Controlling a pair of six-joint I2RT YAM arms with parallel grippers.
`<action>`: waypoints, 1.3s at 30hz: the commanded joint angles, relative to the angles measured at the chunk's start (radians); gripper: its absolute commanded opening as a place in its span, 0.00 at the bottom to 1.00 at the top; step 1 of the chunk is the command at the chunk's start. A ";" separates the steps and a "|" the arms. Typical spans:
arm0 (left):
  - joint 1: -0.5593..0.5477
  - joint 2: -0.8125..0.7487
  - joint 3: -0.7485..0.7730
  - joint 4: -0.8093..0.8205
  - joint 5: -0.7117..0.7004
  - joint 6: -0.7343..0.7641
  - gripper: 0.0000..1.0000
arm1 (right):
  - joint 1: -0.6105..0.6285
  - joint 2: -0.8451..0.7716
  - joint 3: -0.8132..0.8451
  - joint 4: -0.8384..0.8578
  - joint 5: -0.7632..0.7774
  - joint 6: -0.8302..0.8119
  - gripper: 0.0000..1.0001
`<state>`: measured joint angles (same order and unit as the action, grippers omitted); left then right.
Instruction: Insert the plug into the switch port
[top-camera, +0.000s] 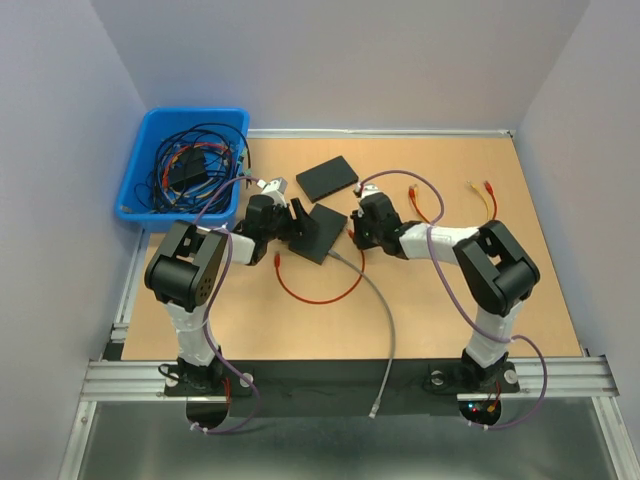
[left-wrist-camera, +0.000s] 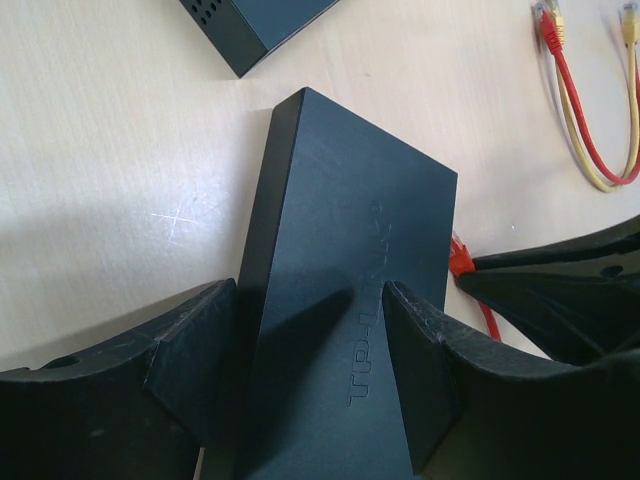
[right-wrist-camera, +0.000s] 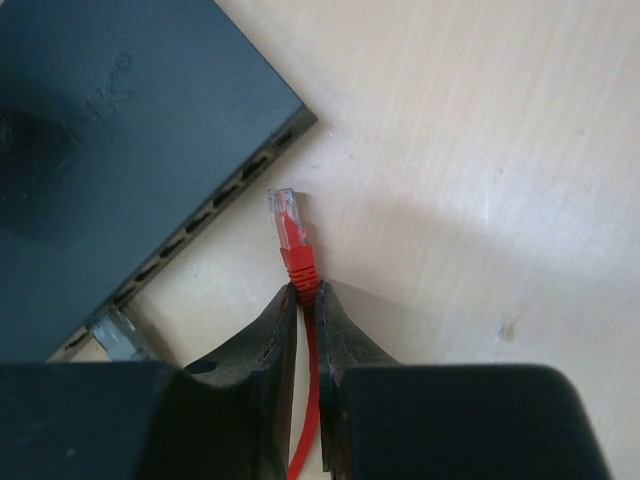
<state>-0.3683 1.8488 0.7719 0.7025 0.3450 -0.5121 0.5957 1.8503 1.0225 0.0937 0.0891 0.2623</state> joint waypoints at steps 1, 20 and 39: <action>-0.012 0.079 -0.057 -0.253 0.029 -0.009 0.73 | 0.001 -0.112 -0.047 -0.063 0.070 -0.011 0.00; -0.012 0.099 -0.054 -0.253 0.028 -0.011 0.73 | 0.001 -0.444 0.106 -0.423 0.646 -0.140 0.00; -0.014 0.105 -0.051 -0.255 0.031 -0.014 0.73 | 0.000 -0.574 0.500 -0.511 0.700 -0.374 0.00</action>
<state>-0.3679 1.8664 0.7731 0.7338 0.3664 -0.5289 0.5961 1.3148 1.4216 -0.4274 0.8009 -0.0357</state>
